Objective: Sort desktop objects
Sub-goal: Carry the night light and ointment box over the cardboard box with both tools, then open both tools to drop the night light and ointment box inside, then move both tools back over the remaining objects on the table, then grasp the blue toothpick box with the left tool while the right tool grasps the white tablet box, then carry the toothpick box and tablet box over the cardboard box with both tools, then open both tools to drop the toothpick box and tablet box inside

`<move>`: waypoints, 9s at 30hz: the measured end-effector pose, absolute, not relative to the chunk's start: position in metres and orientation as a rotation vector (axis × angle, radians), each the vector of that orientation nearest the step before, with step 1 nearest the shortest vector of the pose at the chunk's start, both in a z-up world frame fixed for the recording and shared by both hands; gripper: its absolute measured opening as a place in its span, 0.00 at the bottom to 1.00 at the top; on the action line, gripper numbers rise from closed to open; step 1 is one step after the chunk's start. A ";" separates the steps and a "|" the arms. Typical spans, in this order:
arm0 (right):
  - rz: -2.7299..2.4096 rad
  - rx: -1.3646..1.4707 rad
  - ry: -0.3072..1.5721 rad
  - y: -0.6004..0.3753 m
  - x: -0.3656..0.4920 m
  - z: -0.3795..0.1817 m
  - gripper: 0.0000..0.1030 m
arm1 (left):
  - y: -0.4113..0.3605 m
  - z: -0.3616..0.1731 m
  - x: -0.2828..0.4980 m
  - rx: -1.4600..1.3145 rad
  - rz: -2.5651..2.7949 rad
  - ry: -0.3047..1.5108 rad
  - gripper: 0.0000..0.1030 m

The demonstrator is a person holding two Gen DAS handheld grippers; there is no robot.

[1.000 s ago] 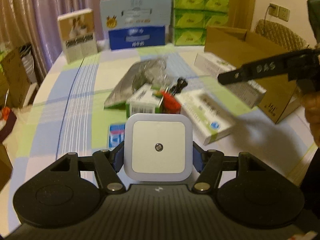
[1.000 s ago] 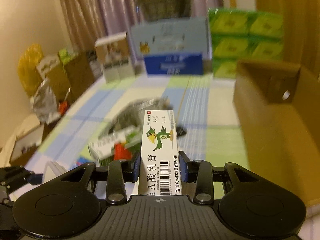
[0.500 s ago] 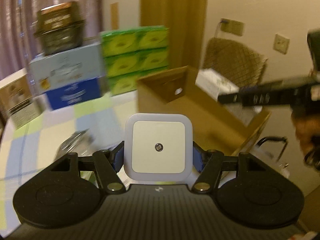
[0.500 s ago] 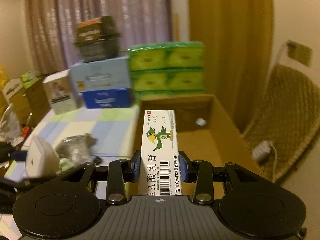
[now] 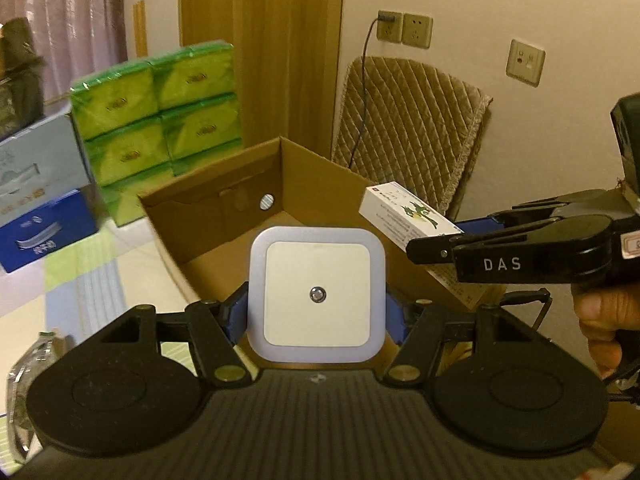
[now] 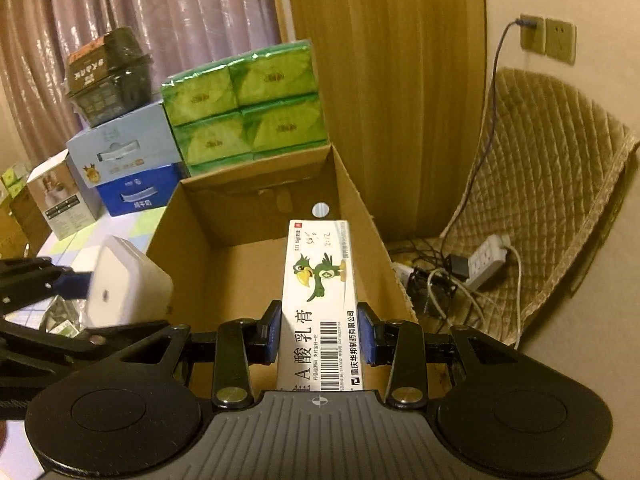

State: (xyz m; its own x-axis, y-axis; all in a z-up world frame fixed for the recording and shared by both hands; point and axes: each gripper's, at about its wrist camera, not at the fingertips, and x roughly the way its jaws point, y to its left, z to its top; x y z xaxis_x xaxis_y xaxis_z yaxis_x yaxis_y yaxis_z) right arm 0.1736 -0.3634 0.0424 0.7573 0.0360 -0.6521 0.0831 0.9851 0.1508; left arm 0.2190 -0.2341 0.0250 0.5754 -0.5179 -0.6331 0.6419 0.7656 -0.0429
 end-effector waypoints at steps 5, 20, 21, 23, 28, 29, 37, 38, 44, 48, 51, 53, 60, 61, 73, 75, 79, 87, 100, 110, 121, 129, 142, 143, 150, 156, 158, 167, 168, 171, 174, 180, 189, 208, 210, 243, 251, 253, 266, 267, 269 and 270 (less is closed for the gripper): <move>-0.025 0.185 0.730 -0.364 0.182 0.034 0.34 | -0.243 0.009 0.227 0.211 -0.694 0.689 0.59; -0.004 0.208 0.764 -0.352 0.184 0.017 0.35 | -0.208 0.019 0.211 0.197 -0.616 0.615 0.65; -0.004 0.211 0.762 -0.351 0.185 0.017 0.35 | -0.202 0.021 0.210 0.190 -0.608 0.611 0.66; -0.008 0.214 0.748 -0.349 0.186 0.019 0.35 | -0.190 0.025 0.207 0.169 -0.589 0.605 0.66; -0.031 0.204 0.692 -0.344 0.181 0.030 0.45 | -0.160 0.030 0.195 0.161 -0.536 0.609 0.73; -0.028 0.199 0.686 -0.342 0.179 0.033 0.47 | -0.153 0.030 0.191 0.160 -0.523 0.608 0.75; -0.006 0.207 0.653 -0.319 0.148 0.052 0.63 | -0.108 0.035 0.158 0.146 -0.447 0.623 0.83; 0.004 0.208 0.646 -0.314 0.142 0.056 0.64 | -0.102 0.036 0.153 0.147 -0.435 0.624 0.85; 0.086 0.210 0.596 -0.276 0.112 0.079 0.80 | -0.057 0.041 0.119 0.110 -0.354 0.620 0.94; 0.153 0.209 0.578 -0.246 0.097 0.087 0.98 | -0.026 0.038 0.098 0.085 -0.296 0.630 0.98; 0.197 0.193 0.579 -0.224 0.088 0.089 0.98 | -0.005 0.035 0.083 0.077 -0.247 0.645 0.99; 0.215 0.184 0.590 -0.209 0.085 0.087 0.98 | 0.010 0.035 0.074 0.061 -0.216 0.654 0.99; 0.281 0.192 0.650 -0.166 0.080 0.067 0.98 | 0.052 0.032 0.044 0.057 -0.137 0.649 0.99; 0.286 0.196 0.657 -0.162 0.080 0.065 0.98 | 0.057 0.031 0.042 0.060 -0.123 0.647 0.99; 0.282 0.164 0.730 -0.126 0.084 0.031 0.98 | 0.080 0.007 0.055 0.088 -0.071 0.691 0.99; 0.269 0.132 0.734 -0.120 0.088 0.025 0.98 | 0.080 0.000 0.062 0.079 -0.064 0.705 0.99; 0.266 0.113 0.763 -0.111 0.101 0.008 0.98 | 0.077 -0.012 0.078 0.068 -0.073 0.733 0.99; 0.253 0.122 0.827 -0.107 0.134 -0.026 0.98 | 0.067 -0.038 0.111 0.044 -0.109 0.784 0.99; 0.246 0.071 0.884 -0.099 0.178 -0.064 0.98 | 0.061 -0.091 0.155 0.057 -0.147 0.817 0.88; 0.270 0.036 0.935 -0.084 0.202 -0.080 0.98 | 0.062 -0.107 0.159 0.040 -0.142 0.830 0.82; 0.252 -0.015 0.972 -0.075 0.215 -0.093 0.89 | 0.056 -0.108 0.156 0.099 -0.123 0.797 0.82; 0.252 -0.049 0.964 -0.071 0.213 -0.094 0.66 | 0.054 -0.109 0.157 0.113 -0.100 0.780 0.82; 0.217 0.012 0.922 -0.086 0.185 -0.079 0.66 | 0.054 -0.104 0.149 0.091 -0.101 0.768 0.81; 0.212 0.024 0.920 -0.088 0.182 -0.078 0.66 | 0.053 -0.103 0.146 0.090 -0.105 0.767 0.81; 0.199 0.041 0.923 -0.089 0.177 -0.077 0.66 | 0.043 -0.104 0.131 0.113 -0.140 0.770 0.81; 0.198 0.037 0.935 -0.089 0.179 -0.081 0.66 | 0.038 -0.106 0.132 0.129 -0.135 0.764 0.82; 0.200 0.032 0.940 -0.088 0.179 -0.082 0.66 | 0.038 -0.108 0.133 0.136 -0.133 0.767 0.82; 0.198 0.021 0.959 -0.086 0.180 -0.087 0.66 | 0.036 -0.112 0.136 0.151 -0.127 0.777 0.82; 0.198 0.022 0.960 -0.086 0.180 -0.087 0.66 | 0.036 -0.111 0.136 0.152 -0.127 0.777 0.82; 0.203 0.023 0.940 -0.086 0.179 -0.084 0.66 | 0.037 -0.109 0.135 0.141 -0.120 0.776 0.81; 0.199 0.030 0.900 -0.087 0.176 -0.077 0.66 | 0.037 -0.103 0.133 0.148 -0.113 0.753 0.81; 0.191 0.048 0.817 -0.092 0.164 -0.058 0.66 | 0.029 -0.082 0.125 0.171 -0.135 0.696 0.81; 0.178 0.091 0.681 -0.117 0.133 0.007 0.66 | 0.002 -0.036 0.101 0.153 -0.178 0.636 0.81; -0.035 0.052 0.615 -0.264 0.100 0.072 0.66 | -0.124 0.045 0.099 0.171 -0.405 0.530 0.81; -0.044 0.057 0.616 -0.277 0.101 0.072 0.66 | -0.136 0.045 0.104 0.174 -0.426 0.536 0.81; -0.087 0.193 0.685 -0.368 0.148 0.044 0.66 | -0.239 0.002 0.189 0.139 -0.611 0.662 0.82; -0.085 0.187 0.683 -0.363 0.148 0.043 0.66 | -0.236 0.005 0.181 0.163 -0.615 0.644 0.83; -0.084 0.187 0.684 -0.362 0.147 0.042 0.66 | -0.237 0.004 0.182 0.164 -0.614 0.651 0.83; -0.073 0.175 0.694 -0.354 0.151 0.040 0.66 | -0.221 0.009 0.176 0.160 -0.586 0.635 0.85; -0.071 0.173 0.696 -0.352 0.152 0.039 0.66 | -0.219 0.009 0.175 0.158 -0.586 0.634 0.85; -0.066 0.174 0.700 -0.350 0.154 0.037 0.66 | -0.216 0.008 0.174 0.153 -0.585 0.635 0.85; -0.063 0.174 0.702 -0.348 0.155 0.036 0.66 | -0.214 0.008 0.174 0.152 -0.584 0.636 0.85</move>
